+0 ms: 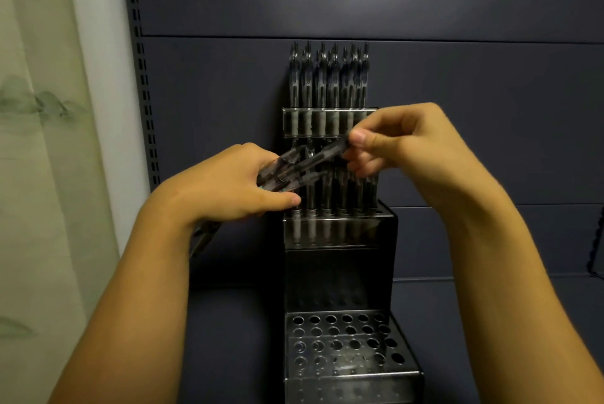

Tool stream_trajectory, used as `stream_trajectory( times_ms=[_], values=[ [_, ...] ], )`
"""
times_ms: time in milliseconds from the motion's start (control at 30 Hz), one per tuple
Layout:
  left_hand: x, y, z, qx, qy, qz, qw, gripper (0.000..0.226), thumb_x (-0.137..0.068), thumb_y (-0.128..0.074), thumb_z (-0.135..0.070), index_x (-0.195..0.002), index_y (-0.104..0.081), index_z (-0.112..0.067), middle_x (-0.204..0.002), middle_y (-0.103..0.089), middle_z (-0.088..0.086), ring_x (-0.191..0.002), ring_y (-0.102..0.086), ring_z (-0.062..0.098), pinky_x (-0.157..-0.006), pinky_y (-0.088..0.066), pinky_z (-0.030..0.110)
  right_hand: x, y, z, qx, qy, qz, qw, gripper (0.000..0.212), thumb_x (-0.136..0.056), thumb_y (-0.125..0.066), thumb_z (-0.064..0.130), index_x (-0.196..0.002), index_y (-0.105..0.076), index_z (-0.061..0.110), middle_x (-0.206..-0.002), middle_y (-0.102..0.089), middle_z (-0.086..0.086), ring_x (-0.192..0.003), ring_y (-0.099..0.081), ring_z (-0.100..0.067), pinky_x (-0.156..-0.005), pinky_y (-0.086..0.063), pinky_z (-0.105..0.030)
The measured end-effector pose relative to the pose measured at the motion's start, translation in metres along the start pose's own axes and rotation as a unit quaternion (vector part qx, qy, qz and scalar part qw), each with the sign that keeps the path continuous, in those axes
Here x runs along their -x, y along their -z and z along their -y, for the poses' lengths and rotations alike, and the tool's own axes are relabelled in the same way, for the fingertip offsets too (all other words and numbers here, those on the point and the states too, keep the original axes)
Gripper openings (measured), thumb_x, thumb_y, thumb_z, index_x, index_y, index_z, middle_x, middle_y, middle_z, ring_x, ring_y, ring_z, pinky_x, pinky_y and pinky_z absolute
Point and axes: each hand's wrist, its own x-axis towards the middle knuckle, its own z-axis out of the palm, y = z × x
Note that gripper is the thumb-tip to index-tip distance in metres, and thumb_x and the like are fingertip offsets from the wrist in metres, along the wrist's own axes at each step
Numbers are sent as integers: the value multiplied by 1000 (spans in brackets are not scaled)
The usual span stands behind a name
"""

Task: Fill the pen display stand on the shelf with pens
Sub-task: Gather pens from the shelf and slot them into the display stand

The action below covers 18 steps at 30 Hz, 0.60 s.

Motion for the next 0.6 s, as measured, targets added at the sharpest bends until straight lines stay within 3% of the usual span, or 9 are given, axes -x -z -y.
stream_trajectory(
  times_ms=[167, 333, 467, 600],
  values=[
    [5, 8, 13, 32, 7, 8, 999, 28, -84, -75, -45, -75, -62, -22, -54, -48, -6, -46, -43, 10, -50, -37, 31, 0, 12, 1, -178, -29, -37, 983, 9, -92, -63, 1, -94, -71, -2, -83, -74, -17, -80, -74, -30, -71, -62, -35],
    [7, 11, 19, 71, 7, 35, 997, 25, -83, -76, -43, -72, -61, -26, -56, -45, -1, -48, -40, 16, -47, -33, 30, -4, 13, 0, -324, -19, -92, 941, 14, -92, -62, 4, -103, -69, 0, -86, -72, -15, -83, -74, -29, -76, -60, -33],
    [9, 11, 21, 77, 11, 43, 996, 23, -85, -76, -38, -74, -61, -24, -55, -45, -1, -47, -40, 15, -45, -34, 28, -6, 10, -2, -324, 14, -150, 934, 17, -94, -64, 7, -107, -70, -2, -78, -71, -7, -80, -72, -23, -78, -59, -33],
    [9, 12, 23, 64, 16, 35, 997, 30, -86, -75, -38, -80, -58, -13, -53, -42, -3, -45, -40, 13, -45, -34, 25, -6, -1, -2, -253, 45, -156, 954, 19, -96, -63, 6, -112, -71, -1, -77, -70, -5, -73, -69, -18, -76, -58, -29]
  ],
)
